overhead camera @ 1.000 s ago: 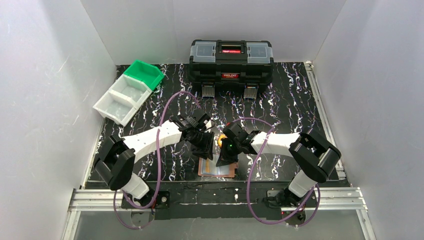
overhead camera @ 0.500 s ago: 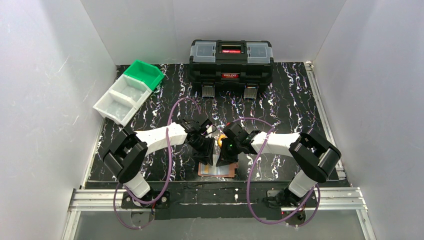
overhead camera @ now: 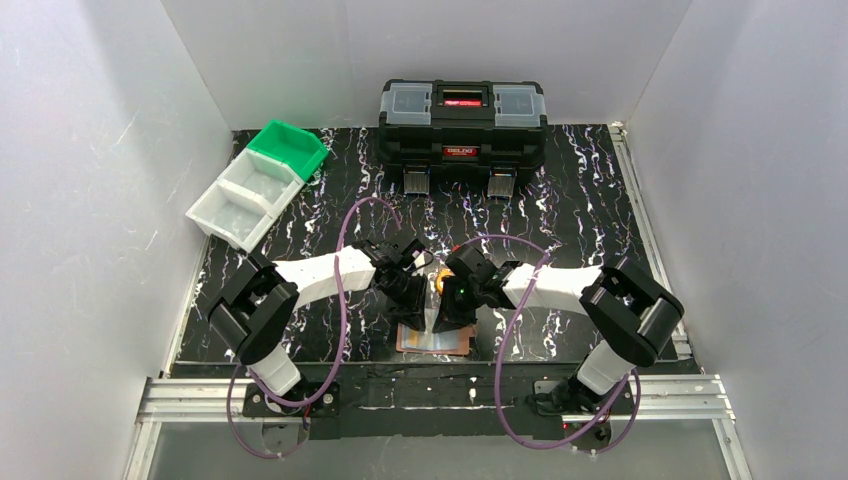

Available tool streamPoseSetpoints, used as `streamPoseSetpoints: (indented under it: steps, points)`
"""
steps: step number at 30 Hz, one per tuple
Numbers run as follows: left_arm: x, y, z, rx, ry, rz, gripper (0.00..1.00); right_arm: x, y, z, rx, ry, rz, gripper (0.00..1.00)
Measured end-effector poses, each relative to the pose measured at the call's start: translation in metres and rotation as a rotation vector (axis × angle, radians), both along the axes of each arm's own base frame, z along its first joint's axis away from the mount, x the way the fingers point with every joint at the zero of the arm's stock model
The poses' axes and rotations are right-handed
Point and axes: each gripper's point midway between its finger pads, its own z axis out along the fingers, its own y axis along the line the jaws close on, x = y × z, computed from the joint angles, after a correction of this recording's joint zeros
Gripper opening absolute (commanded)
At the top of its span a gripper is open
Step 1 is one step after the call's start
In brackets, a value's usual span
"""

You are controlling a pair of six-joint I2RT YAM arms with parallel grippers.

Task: Take the credit cards out of the card holder
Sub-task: Remove the credit card from the card holder.

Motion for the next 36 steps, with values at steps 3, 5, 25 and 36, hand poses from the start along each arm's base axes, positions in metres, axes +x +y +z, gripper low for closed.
streamPoseSetpoints:
  steps: [3, 5, 25, 36]
  points:
    - [0.001, 0.001, -0.001, 0.007, -0.003, 0.007, 0.11, 0.001, -0.004, 0.002, -0.017, -0.018, 0.002, 0.23]
    - [0.002, 0.002, -0.001, 0.014, -0.006, 0.012, 0.08, 0.003, -0.006, 0.004, -0.030, -0.030, 0.003, 0.26]
    - [0.004, -0.003, 0.003, 0.005, -0.021, 0.012, 0.02, 0.015, -0.024, 0.045, -0.086, -0.149, -0.015, 0.34]
    - [0.008, -0.024, 0.022, -0.056, -0.052, -0.007, 0.01, 0.012, -0.036, 0.047, -0.109, -0.166, -0.030, 0.32]
